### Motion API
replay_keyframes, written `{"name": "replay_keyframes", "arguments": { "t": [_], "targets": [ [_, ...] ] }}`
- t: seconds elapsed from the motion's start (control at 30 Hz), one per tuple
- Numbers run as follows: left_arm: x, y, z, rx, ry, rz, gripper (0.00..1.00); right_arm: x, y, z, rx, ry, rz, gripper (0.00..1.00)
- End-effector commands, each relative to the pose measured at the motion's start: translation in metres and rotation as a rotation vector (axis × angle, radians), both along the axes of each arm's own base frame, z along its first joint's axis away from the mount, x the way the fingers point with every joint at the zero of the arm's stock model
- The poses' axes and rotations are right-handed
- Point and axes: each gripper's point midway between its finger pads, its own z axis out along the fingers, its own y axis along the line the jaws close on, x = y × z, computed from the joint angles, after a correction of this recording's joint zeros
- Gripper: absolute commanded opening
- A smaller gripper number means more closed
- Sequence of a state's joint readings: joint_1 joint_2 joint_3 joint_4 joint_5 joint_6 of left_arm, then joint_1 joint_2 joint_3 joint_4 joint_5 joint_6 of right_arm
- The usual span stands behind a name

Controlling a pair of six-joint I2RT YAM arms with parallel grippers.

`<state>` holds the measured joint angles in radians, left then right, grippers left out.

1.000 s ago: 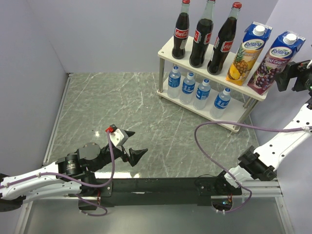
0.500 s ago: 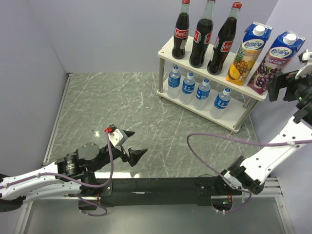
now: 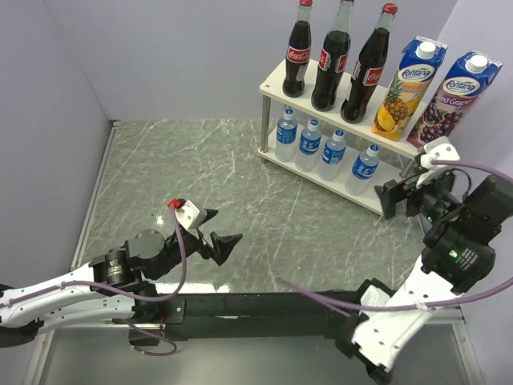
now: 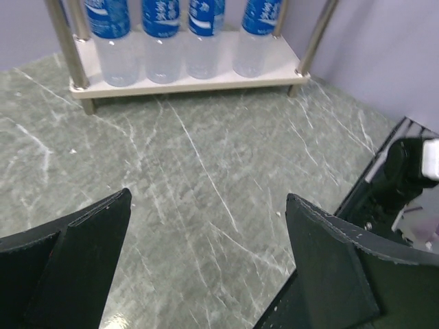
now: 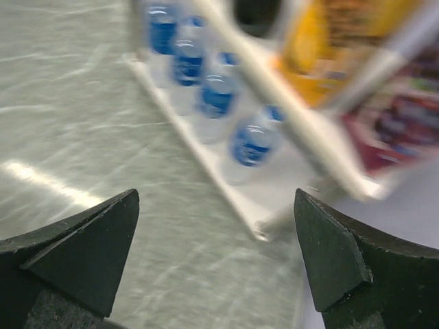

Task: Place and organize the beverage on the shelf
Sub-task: Reset both arms

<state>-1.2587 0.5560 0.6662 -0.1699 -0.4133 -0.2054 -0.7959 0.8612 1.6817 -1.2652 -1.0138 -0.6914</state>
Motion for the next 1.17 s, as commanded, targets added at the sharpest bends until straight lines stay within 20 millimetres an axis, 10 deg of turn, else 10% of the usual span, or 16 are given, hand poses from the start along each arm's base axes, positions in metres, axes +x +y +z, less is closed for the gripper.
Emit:
{"name": "replay_keyframes", "arguments": {
  "t": [0.0, 0.33, 0.5, 0.7, 1.13],
  "targets": [
    [0.014, 0.012, 0.049, -0.106, -0.009, 0.095, 0.99, 0.011, 0.021, -0.015, 0.09, 0.029, 0.124, 1.0],
    [0.087, 0.025, 0.053, -0.081, 0.091, 0.262, 1.0, 0.043, 0.152, -0.116, 0.119, 0.231, 0.476, 1.0],
    [0.137, 0.08, 0.037, -0.078, 0.138, 0.477, 0.99, 0.05, 0.198, -0.135, 0.011, 0.19, 0.531, 1.0],
    [0.148, 0.141, -0.005, -0.013, 0.134, 0.697, 0.99, 0.084, 0.189, -0.123, 0.177, -0.01, 0.304, 1.0],
    [0.14, 0.134, -0.029, 0.043, 0.133, 0.624, 0.99, 0.092, 0.159, -0.137, 0.255, -0.088, 0.131, 0.98]
  ]
}}
